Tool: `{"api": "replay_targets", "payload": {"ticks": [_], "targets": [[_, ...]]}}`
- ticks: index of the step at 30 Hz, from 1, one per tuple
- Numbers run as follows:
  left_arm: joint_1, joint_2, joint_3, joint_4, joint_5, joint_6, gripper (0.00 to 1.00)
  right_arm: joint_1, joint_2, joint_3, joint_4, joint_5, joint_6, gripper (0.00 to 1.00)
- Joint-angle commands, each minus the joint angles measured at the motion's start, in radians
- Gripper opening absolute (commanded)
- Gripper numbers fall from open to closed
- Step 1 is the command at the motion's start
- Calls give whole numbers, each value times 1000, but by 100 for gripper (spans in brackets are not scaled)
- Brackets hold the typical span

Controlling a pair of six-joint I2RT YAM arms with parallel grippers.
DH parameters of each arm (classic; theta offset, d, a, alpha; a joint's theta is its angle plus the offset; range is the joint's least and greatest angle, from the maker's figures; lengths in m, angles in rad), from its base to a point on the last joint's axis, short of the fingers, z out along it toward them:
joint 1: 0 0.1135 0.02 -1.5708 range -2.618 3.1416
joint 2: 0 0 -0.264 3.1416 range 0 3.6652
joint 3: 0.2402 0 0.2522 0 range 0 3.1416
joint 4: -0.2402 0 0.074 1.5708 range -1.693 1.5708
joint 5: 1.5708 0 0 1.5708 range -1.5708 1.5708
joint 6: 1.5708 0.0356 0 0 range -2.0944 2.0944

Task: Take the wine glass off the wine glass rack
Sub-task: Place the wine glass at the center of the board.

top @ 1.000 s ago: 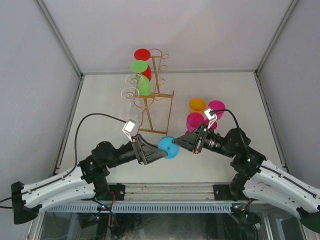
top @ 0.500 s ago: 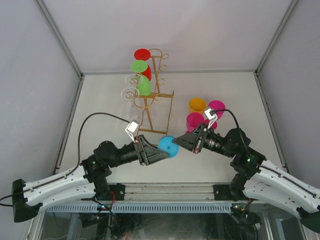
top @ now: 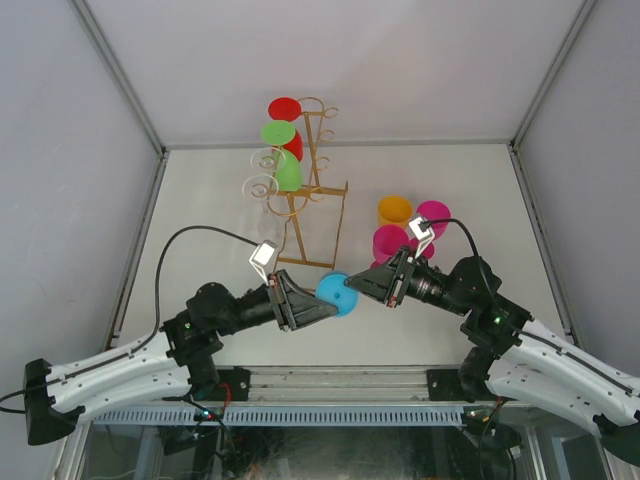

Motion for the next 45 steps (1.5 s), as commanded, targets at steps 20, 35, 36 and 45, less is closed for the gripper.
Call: {"api": "replay_targets", "payload": {"ticks": [20, 35, 36, 45], "targets": [[-6, 17, -28, 101, -14, -20, 24, 11, -3, 4, 96, -44, -2, 0], [-6, 12, -35, 103, -29, -25, 17, 13, -2, 5, 90, -62, -8, 0], [-6, 12, -36, 103, -29, -25, 16, 13, -2, 5, 90, -61, -9, 0], [-7, -22, -42, 59, -40, 20, 1, 13, -23, 5, 65, -36, -16, 9]]}}
